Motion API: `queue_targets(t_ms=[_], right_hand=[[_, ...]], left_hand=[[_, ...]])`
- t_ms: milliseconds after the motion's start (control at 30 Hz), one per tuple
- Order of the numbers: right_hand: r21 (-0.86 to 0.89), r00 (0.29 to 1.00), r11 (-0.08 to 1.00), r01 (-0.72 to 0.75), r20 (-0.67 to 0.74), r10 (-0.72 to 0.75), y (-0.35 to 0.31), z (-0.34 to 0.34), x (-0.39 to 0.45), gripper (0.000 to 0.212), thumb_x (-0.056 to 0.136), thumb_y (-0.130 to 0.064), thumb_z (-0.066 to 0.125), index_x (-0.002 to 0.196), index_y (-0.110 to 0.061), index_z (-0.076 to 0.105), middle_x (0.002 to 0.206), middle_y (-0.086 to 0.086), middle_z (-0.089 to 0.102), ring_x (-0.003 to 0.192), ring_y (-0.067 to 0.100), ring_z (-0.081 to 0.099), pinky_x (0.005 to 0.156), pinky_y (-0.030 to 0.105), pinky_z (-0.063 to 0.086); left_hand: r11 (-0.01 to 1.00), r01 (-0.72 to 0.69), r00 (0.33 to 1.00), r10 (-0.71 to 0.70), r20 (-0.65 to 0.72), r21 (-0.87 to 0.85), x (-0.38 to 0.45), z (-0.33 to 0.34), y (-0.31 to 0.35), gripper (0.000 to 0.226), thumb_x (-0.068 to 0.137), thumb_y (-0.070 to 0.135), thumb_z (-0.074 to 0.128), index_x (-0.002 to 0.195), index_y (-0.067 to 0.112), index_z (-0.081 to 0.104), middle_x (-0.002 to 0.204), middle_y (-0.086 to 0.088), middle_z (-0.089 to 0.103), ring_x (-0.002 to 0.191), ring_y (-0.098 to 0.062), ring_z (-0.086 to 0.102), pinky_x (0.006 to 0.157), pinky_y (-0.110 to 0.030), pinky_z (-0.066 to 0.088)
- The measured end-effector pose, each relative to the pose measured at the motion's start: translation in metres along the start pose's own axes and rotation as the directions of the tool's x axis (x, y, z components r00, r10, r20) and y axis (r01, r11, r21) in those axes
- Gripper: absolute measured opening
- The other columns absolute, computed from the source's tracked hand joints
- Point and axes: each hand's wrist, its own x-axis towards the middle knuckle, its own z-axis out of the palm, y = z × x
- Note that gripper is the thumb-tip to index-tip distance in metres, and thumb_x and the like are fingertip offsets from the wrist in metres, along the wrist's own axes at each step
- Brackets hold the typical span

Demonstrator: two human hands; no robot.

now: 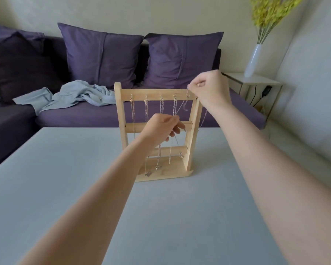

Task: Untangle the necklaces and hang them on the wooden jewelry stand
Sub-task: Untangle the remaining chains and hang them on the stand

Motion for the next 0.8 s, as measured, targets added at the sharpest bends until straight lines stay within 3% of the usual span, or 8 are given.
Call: queue_targets(t_ms=[133, 300, 400, 567, 700, 800], right_hand=[[-0.141, 0.999, 0.989, 0.041, 0.002, -0.041, 0.01, 0.003, -0.001, 0.001, 0.084, -0.017, 0.064, 0.083, -0.017, 0.064, 0.072, -0.006, 0.058, 0.078, 0.017, 0.06, 0.064, 0.027, 0.044], [-0.01, 0.995, 0.998, 0.067, 0.074, -0.066, 0.026, -0.001, -0.018, 0.008, 0.083, -0.017, 0.066, 0.08, -0.017, 0.058, 0.059, -0.012, 0.056, 0.066, 0.012, 0.056, 0.068, 0.022, 0.046], [0.156, 0.985, 0.986, -0.062, 0.17, 0.035, 0.036, 0.0, -0.04, 0.004, 0.084, -0.015, 0.067, 0.082, -0.015, 0.063, 0.063, -0.007, 0.063, 0.06, -0.001, 0.055, 0.061, 0.007, 0.04], [0.131, 0.944, 0.97, -0.206, 0.286, 0.162, 0.052, 0.014, -0.07, 0.01, 0.083, -0.013, 0.068, 0.075, -0.008, 0.073, 0.074, 0.002, 0.072, 0.066, 0.001, 0.061, 0.06, 0.001, 0.039], [0.07, 0.909, 0.956, -0.286, 0.335, 0.247, 0.064, 0.029, -0.084, 0.009, 0.078, -0.011, 0.07, 0.077, -0.003, 0.073, 0.081, 0.007, 0.072, 0.079, 0.017, 0.066, 0.065, 0.015, 0.045], [0.021, 0.903, 0.957, -0.29, 0.338, 0.266, 0.074, 0.039, -0.092, 0.013, 0.076, -0.009, 0.068, 0.076, 0.004, 0.071, 0.079, 0.021, 0.069, 0.081, 0.033, 0.064, 0.064, 0.028, 0.045]], left_hand=[[0.997, 0.054, 0.999, -0.054, 0.006, 0.058, 0.007, 0.007, -0.007, 0.034, 0.099, 0.019, 0.041, 0.079, 0.012, 0.067, 0.068, 0.003, 0.06, 0.059, -0.005, 0.051, 0.052, -0.013, 0.041], [0.992, 0.066, 0.997, -0.07, 0.04, 0.103, 0.01, 0.019, -0.022, 0.029, 0.097, 0.017, 0.041, 0.083, 0.012, 0.066, 0.07, 0.004, 0.062, 0.059, -0.004, 0.055, 0.046, -0.009, 0.04], [0.993, 0.059, 0.998, -0.062, 0.025, 0.1, 0.011, 0.026, -0.03, 0.027, 0.095, 0.013, 0.043, 0.087, 0.009, 0.068, 0.072, 0.005, 0.062, 0.06, -0.004, 0.056, 0.049, -0.01, 0.042], [0.993, 0.115, 0.993, -0.116, 0.037, 0.043, 0.01, 0.037, -0.042, 0.025, 0.095, 0.01, 0.043, 0.087, 0.007, 0.067, 0.072, 0.003, 0.061, 0.061, -0.006, 0.057, 0.049, -0.008, 0.044], [0.987, 0.146, 0.988, -0.149, 0.04, 0.061, 0.006, 0.046, -0.058, 0.023, 0.095, 0.011, 0.044, 0.087, 0.009, 0.066, 0.076, 0.001, 0.062, 0.064, -0.007, 0.057, 0.052, -0.01, 0.046], [0.984, 0.163, 0.986, -0.165, 0.034, 0.072, 0.005, 0.051, -0.066, 0.024, 0.095, 0.011, 0.045, 0.086, 0.009, 0.066, 0.08, -0.004, 0.063, 0.063, -0.007, 0.057, 0.051, -0.009, 0.046]])
